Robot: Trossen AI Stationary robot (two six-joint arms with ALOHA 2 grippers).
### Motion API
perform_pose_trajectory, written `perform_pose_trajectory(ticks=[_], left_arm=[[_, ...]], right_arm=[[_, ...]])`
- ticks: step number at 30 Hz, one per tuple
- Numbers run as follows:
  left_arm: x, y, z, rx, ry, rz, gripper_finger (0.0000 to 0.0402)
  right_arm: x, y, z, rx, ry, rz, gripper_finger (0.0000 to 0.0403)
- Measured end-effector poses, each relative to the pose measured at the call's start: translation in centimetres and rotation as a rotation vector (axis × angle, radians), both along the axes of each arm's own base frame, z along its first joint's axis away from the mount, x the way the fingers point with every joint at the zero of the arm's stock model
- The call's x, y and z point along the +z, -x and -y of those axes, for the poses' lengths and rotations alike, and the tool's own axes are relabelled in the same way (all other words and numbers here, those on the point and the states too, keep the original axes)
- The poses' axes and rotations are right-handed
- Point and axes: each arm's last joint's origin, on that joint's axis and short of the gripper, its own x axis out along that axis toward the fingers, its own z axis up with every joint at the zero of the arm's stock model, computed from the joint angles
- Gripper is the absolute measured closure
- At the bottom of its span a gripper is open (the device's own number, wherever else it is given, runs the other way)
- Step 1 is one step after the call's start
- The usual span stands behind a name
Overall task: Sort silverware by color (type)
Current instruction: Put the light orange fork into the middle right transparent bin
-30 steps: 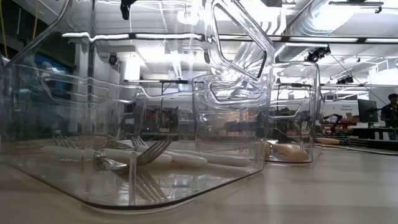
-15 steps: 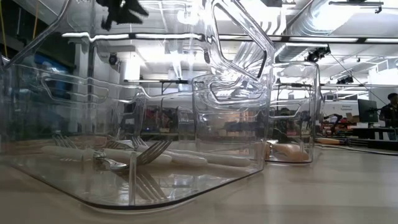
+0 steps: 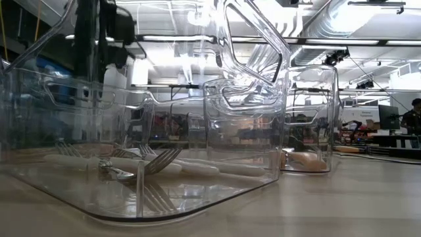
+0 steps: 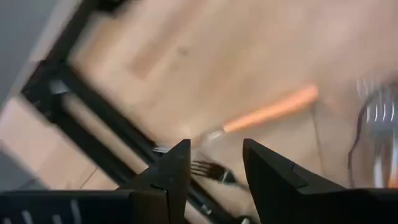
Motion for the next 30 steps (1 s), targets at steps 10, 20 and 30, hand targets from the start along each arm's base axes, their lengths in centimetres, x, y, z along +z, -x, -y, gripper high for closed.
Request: perform_pose_trajectory(ticks=[10, 20, 30], left_arm=[[-4.1, 0.2, -0.1, -0.619, 0.193, -0.111, 0.0266], [-8.2, 1.3, -0.4, -0.663, 0.152, -0.138, 0.0266], [-10.4, 1.6, -0.3, -0.744, 0.123, -0.107, 0.0266]], right_arm=[[-0.4, 0.0, 0.0, 0.003, -0.035, -0.039, 0.0272], [-0.7, 0.0, 0.0, 0.002, -0.072, -0.062, 0.0272], [-0.7, 0.0, 0.0, 0.001, -0.077, -0.061, 0.0272]])
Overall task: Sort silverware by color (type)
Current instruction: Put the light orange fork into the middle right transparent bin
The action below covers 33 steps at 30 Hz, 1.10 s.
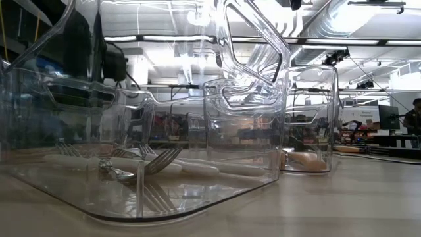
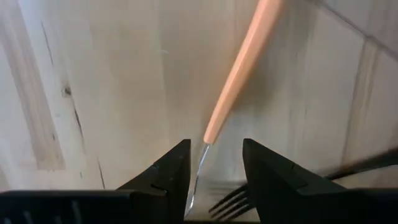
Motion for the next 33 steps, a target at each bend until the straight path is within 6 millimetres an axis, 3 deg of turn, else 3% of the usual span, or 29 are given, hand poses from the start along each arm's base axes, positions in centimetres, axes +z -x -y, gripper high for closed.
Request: perform_pose_trajectory(ticks=[25, 29, 33], left_arm=[[-4.0, -0.4, -0.7, 0.015, 0.062, -0.148, 0.0267], [-4.0, -0.4, -0.7, 0.018, 0.061, -0.149, 0.0284], [-4.0, -0.4, -0.8, 0.019, 0.056, -0.15, 0.0326]], right_arm=[[0.0, 0.0, 0.0, -0.007, -0.069, 0.012, 0.0272], [0.0, 0.0, 0.0, -0.007, -0.069, 0.012, 0.0272], [0.0, 0.0, 0.0, -0.007, -0.069, 0.012, 0.0272]])
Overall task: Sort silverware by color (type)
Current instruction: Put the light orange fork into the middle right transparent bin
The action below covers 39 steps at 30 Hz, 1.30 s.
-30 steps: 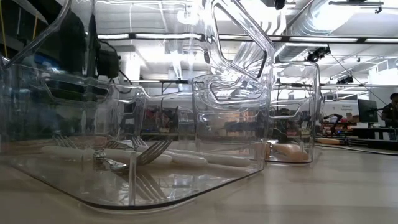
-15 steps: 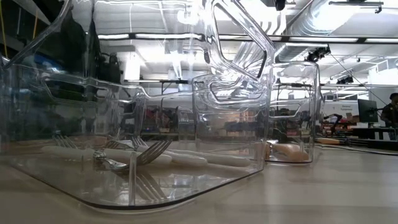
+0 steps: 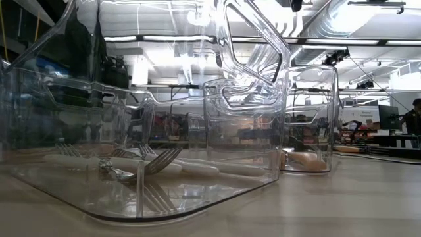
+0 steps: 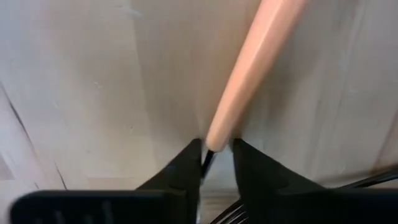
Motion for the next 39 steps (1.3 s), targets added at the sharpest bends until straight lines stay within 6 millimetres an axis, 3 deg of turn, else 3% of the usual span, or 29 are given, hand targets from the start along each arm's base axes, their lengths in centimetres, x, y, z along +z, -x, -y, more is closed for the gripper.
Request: perform_pose_trajectory(ticks=[5, 17, 33, 39], left_arm=[[0.0, 0.0, 0.0, -0.002, -0.005, 0.0, 0.0391], [0.7, -0.6, -0.9, 0.064, -0.036, 0.035, 0.04], [5.7, -1.9, -5.5, 0.452, -0.214, 0.233, 0.0402], [10.1, -2.7, -6.0, 0.509, -0.245, 0.488, 0.0401]], right_arm=[[0.0, 0.0, 0.0, -0.002, -0.003, 0.0, 0.0272], [0.0, 0.0, 0.0, -0.01, -0.01, 0.002, 0.0272], [0.0, 0.0, 0.0, -0.011, -0.029, 0.006, 0.0272], [0.0, 0.0, 0.0, -0.006, -0.029, 0.006, 0.0272]])
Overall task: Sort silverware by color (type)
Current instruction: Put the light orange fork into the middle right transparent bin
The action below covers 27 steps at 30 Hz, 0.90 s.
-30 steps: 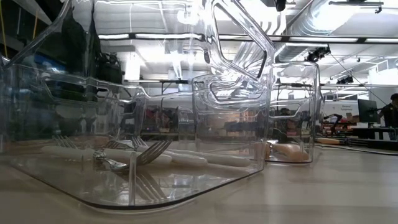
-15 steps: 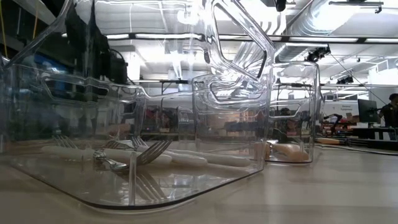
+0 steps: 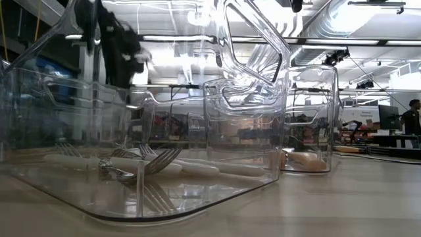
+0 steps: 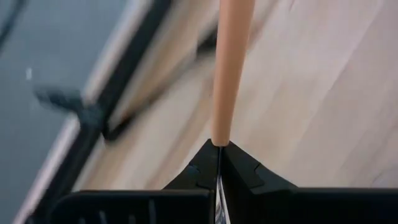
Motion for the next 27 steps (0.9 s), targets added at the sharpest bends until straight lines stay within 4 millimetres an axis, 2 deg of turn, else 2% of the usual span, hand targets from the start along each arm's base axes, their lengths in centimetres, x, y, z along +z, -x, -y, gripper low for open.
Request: perform_pose_trajectory(ticks=[4, 8, 13, 16, 19, 22, 27], left_arm=[[4.0, 0.1, 0.8, 0.024, -0.094, 0.319, 0.0401], [8.3, 0.5, 2.5, 0.001, -0.176, 0.66, 0.0401], [11.3, 0.6, 6.0, -0.083, -0.235, 1.048, 0.0401], [11.6, 0.4, 8.4, -0.151, -0.222, 1.233, 0.0401], [10.6, -0.2, 10.7, -0.199, -0.17, 1.347, 0.0401], [9.4, -0.9, 12.8, -0.225, -0.122, 1.392, 0.0401], [7.9, -2.2, 15.5, -0.249, -0.103, 1.36, 0.0401]], right_arm=[[0.0, 0.0, 0.0, 0.0, 0.001, -0.004, 0.0272], [-0.2, 0.0, 0.0, 0.0, 0.003, -0.017, 0.0272], [-0.4, -0.3, 0.0, 0.009, 0.002, -0.028, 0.0272], [-0.7, -0.7, 0.0, 0.016, 0.0, -0.042, 0.0272], [-1.1, -1.4, -0.1, 0.05, -0.013, -0.049, 0.0272], [-1.3, -2.2, -0.1, 0.081, -0.012, -0.033, 0.0272], [-1.6, -3.4, -0.2, 0.107, -0.004, -0.002, 0.0272]])
